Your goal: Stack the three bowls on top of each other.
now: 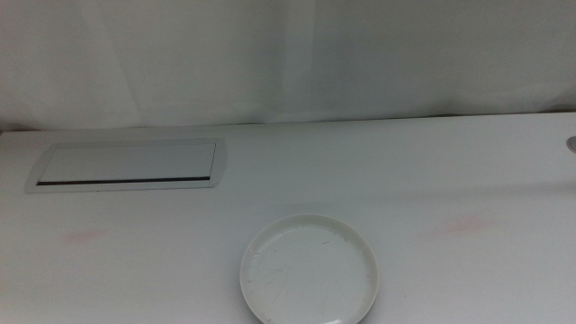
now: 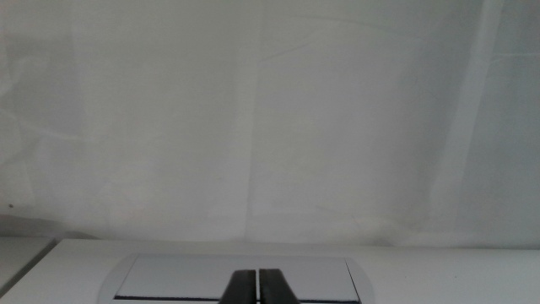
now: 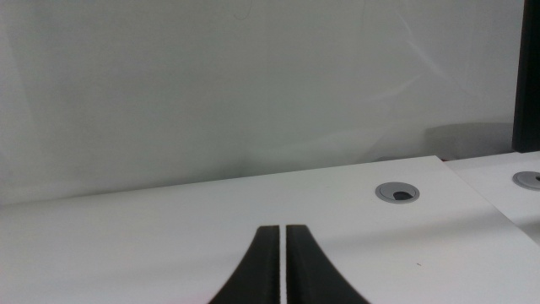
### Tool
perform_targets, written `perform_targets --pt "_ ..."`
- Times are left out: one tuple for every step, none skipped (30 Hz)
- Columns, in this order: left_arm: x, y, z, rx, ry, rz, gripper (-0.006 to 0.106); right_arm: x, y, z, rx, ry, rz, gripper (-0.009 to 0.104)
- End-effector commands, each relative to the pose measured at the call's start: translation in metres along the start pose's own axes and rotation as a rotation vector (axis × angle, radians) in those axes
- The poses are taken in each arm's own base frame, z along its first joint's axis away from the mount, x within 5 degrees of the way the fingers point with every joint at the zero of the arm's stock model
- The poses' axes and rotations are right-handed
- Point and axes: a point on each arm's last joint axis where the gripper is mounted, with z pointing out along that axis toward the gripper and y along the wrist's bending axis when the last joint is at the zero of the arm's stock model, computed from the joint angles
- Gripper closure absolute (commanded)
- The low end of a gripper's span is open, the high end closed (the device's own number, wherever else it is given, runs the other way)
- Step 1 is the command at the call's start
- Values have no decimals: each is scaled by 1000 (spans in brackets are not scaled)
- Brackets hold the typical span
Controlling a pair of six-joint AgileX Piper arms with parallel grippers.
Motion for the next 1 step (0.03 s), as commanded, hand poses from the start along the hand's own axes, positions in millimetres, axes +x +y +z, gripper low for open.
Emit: perform_targets --pt "-1 0 -4 5 -35 -3 103 13 0 2 -2 42 -8 98"
